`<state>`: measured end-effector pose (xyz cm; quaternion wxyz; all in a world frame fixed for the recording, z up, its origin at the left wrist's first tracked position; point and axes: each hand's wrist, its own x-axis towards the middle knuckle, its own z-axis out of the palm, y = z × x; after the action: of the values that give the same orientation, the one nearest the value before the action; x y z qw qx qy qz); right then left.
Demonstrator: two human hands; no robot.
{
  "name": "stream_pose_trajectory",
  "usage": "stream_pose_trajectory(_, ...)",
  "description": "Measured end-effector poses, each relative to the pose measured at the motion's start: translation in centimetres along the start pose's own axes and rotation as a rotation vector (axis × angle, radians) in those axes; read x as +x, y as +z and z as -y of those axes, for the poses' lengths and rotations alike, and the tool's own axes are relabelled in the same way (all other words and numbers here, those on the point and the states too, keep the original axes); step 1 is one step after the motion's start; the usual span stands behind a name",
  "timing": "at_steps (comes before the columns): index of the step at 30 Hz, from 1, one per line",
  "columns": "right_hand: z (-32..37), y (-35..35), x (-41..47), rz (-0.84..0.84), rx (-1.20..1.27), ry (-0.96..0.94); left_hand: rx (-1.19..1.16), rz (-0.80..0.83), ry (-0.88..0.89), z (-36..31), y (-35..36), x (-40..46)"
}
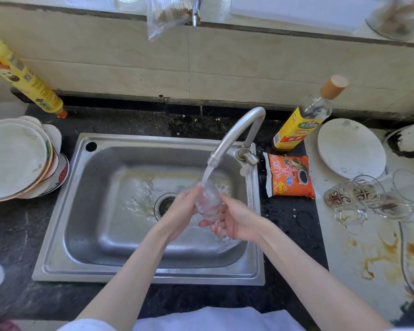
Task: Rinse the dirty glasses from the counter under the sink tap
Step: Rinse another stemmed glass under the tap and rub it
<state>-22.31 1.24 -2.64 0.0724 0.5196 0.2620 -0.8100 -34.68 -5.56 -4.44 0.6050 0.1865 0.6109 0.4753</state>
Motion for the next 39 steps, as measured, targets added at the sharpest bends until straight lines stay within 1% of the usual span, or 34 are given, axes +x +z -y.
stream_pose_trajectory(3,-0.5,-0.2,0.0,0.02,-0.034,0.028,-0.076,-0.049,-0.065,0.8,0.1,-0.1)
stream_pose_trajectory(5,-0.8,-0.4,-0.1,-0.009,-0.126,0.015,-0.076,-0.09,-0.073,1.0,0.0,0.0)
stream_pose_trajectory(6,-1.0,-0.4,-0.1,-0.042,-0.184,-0.002,-0.034,-0.108,-0.062,1.1,-0.2,0.1)
stream_pose_trajectory(9,-1.5,-0.2,0.3,-0.154,-0.288,-0.126,0.163,-0.118,-0.012,0.9,-0.4,0.2)
stream_pose_trajectory(11,-1.7,0.3,0.5,-0.221,-0.269,-0.231,0.23,-0.155,0.058,0.1,-0.2,0.0)
stream_pose_trajectory(13,-1.7,0.8,0.9,-0.27,-0.2,-0.321,0.247,-0.166,0.124,-0.6,0.0,-0.1)
stream_pose_trajectory(14,-1.7,1.0,1.0,-0.279,-0.153,-0.362,0.251,-0.155,0.143,-0.9,0.1,-0.1)
stream_pose_trajectory(16,-1.6,1.0,1.4,-0.277,-0.134,-0.435,0.237,-0.102,0.176,-1.0,0.1,-0.2)
stream_pose_trajectory(18,-1.4,1.2,1.4,-0.239,-0.161,-0.478,0.224,-0.031,0.181,-1.4,0.3,-0.4)
stream_pose_trajectory(20,-1.1,1.4,1.2,-0.191,-0.161,-0.516,0.186,-0.015,0.226,-2.2,0.8,-0.9)
stream_pose_trajectory(22,-0.9,1.5,1.3,-0.172,-0.168,-0.577,0.169,-0.094,0.27,-2.7,1.1,-1.1)
stream_pose_trajectory(25,-0.9,1.7,1.2,-0.236,-0.264,-0.666,0.17,-0.244,0.289,-2.8,0.7,-1.0)
stream_pose_trajectory(28,-1.0,2.6,0.8,-0.258,-0.256,-0.719,0.132,-0.25,0.264,-2.9,0.7,-0.9)
stream_pose_trajectory(31,-1.1,3.3,1.0,-0.218,-0.17,-0.712,0.047,-0.224,0.249,-3.2,1.2,-0.8)
stream_pose_trajectory(34,-0.9,3.0,1.2,-0.194,-0.138,-0.627,0.067,-0.172,0.246,-3.2,1.1,-0.7)
stream_pose_trajectory(36,-0.9,2.5,1.2,-0.177,-0.166,-0.576,0.086,-0.142,0.236,-3.0,1.0,-0.6)
stream_pose_trajectory(39,-1.1,2.2,0.9,-0.23,-0.27,-0.6,0.069,-0.204,0.234,-2.7,1.2,-0.5)
